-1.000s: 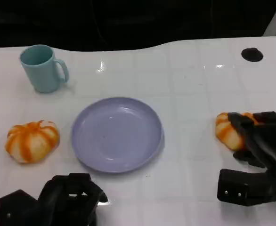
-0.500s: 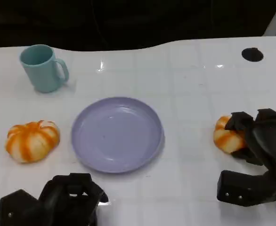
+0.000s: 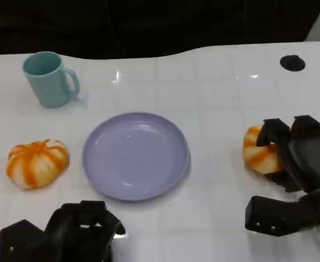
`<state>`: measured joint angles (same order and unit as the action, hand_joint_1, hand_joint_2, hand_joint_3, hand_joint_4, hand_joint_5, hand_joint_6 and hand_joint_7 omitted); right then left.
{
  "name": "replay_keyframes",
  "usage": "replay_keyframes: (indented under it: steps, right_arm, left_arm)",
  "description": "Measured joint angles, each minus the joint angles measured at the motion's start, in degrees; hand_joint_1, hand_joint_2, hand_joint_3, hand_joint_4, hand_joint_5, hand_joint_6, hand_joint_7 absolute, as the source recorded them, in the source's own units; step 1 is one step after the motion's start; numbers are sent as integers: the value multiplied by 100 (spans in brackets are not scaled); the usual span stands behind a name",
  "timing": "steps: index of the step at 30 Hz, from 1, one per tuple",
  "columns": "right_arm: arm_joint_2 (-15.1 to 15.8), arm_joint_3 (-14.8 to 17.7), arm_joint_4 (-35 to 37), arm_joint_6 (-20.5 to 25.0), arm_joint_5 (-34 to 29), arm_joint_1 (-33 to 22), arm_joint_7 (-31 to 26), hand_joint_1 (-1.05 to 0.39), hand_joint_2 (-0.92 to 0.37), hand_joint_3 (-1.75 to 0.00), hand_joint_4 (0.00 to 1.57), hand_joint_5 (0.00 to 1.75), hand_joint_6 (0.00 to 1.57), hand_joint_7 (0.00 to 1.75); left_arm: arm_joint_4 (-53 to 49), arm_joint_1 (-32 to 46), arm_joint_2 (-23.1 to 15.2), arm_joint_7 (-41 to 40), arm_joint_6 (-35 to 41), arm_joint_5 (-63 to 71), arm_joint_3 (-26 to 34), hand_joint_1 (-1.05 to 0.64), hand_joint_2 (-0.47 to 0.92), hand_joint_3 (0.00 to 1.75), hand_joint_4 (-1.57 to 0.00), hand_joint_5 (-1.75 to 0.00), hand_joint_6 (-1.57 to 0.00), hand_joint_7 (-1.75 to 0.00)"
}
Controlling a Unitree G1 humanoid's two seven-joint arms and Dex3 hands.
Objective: Grasp the bread from the table and place it into the plate.
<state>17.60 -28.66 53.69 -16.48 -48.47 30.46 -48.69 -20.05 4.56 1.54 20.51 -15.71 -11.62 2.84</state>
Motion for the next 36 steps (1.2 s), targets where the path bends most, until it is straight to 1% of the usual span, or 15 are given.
replay_keyframes:
  steps: [3, 5, 7, 11, 15, 20, 26, 30, 34, 35, 36]
  right_arm:
    - [-3, 0, -282, -149, 9, -5, -5, -15, -29, -125, 97, 175, 71, 175]
    - [-25, 3, -488, -235, 25, -10, -3, -17, -27, -131, 97, 175, 72, 175]
    - [-67, -13, -671, -268, 14, -20, 1, -18, -28, -134, 98, 175, 73, 175]
    - [-262, -96, -1035, -407, -5, -26, 64, -19, -28, -136, 99, 175, 75, 175]
    - [-446, -174, -1184, -469, -29, -26, 139, -18, -31, -137, 100, 175, 76, 175]
    - [-656, -240, -1218, -591, -41, 41, 288, -18, -30, -136, 101, 175, 77, 175]
    - [-997, -413, -1094, -559, -168, 438, 435, -16, -26, -133, 97, 175, 76, 175]
    - [-1287, -463, -850, -556, -157, 604, 646, -16, -26, -131, 96, 175, 75, 175]
    - [-1566, -552, -411, -624, -153, 821, 684, -21, -32, -120, 96, 175, 73, 175]
    - [-1637, -593, -286, -638, -158, 907, 674, -23, -39, -105, 95, 175, 70, 169]
    - [-1702, -618, -170, -648, -158, 997, 667, -24, -44, -96, 95, 175, 69, 163]
  left_arm:
    - [-7, -2, 0, 0, -6, 1, -1, -105, 52, 70, -157, -124, -143, -76]
    - [-7, -2, 2, 0, -5, -1, 0, -105, 52, 70, -157, -124, -143, -76]
    - [-7, -2, 2, 0, -5, -1, 0, -105, 52, 70, -157, -124, -143, -76]
    - [-6, -3, 3, 0, -5, 0, -2, -105, 52, 70, -157, -124, -143, -76]
    - [-2, 0, 2, -11, -3, 7, -2, -105, 53, 71, -157, -124, -143, -76]
    - [16, 6, 0, -36, -4, 12, -8, -105, 53, 71, -157, -123, -143, -76]
    - [17, 11, 0, -35, -16, 9, -23, -105, 53, 71, -157, -123, -143, -75]
    - [22, 51, -3, -35, -16, 8, -28, -105, 52, 72, -157, -123, -143, -75]
    - [56, 86, -1, -35, -19, 8, -42, -105, 52, 73, -157, -123, -143, -75]
    - [60, 109, -2, -35, -21, 9, -48, -105, 52, 73, -157, -122, -143, -75]
    - [61, 129, -1, -35, -21, 9, -58, -105, 52, 73, -157, -122, -143, -75]
